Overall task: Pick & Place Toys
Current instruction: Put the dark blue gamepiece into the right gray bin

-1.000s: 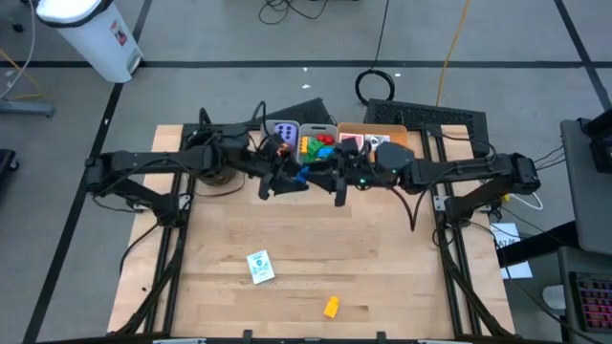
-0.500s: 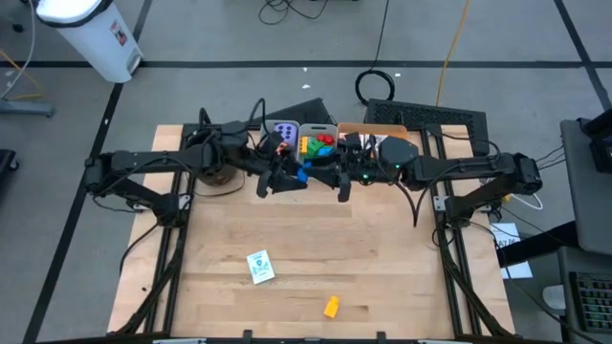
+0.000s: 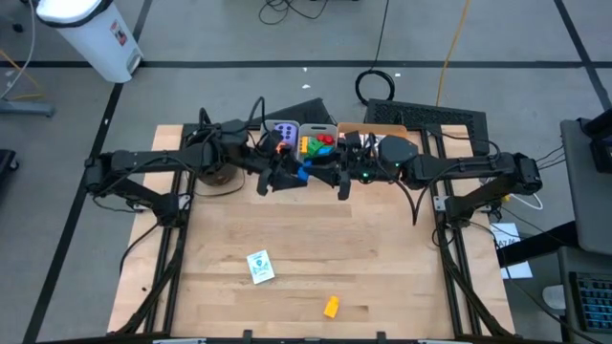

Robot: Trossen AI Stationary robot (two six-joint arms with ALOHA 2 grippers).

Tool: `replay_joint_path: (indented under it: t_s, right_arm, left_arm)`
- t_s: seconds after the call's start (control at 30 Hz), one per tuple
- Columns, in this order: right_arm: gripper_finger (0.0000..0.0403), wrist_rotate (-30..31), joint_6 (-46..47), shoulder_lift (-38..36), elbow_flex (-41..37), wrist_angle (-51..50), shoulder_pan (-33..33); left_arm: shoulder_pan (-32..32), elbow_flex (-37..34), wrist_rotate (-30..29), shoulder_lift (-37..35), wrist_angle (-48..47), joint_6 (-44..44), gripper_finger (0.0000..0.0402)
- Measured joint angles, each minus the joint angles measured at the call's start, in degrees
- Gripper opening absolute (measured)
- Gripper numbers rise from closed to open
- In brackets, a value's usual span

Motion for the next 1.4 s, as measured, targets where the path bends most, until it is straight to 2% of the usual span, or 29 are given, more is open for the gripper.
replay_joint_path:
  t_s: [0.43,0.73,0.87,1.1,1.4]
  right_arm:
    - [0.0134,-0.1,-0.1,0.0,0.0,-0.6,0.0]
    - [0.0134,-0.1,-0.2,0.0,0.0,-1.0,0.0]
    - [0.0134,0.1,-0.7,0.0,0.0,-1.0,0.0]
    - [0.0141,0.1,-1.0,0.0,0.0,-1.1,0.0]
    - [0.0202,-0.7,-1.4,0.0,0.0,-0.5,-0.3]
  left_arm:
    - [0.4,0.0,0.0,0.0,0.1,0.5,0.0273]
    - [0.4,0.0,1.6,-0.1,0.3,0.9,0.0171]
    - [0.5,0.0,1.5,-0.1,0.2,0.8,0.0141]
    - [0.5,0.0,1.6,-0.1,0.1,1.3,0.0142]
    - [0.5,0.0,2.9,-0.1,0.2,1.6,0.0142]
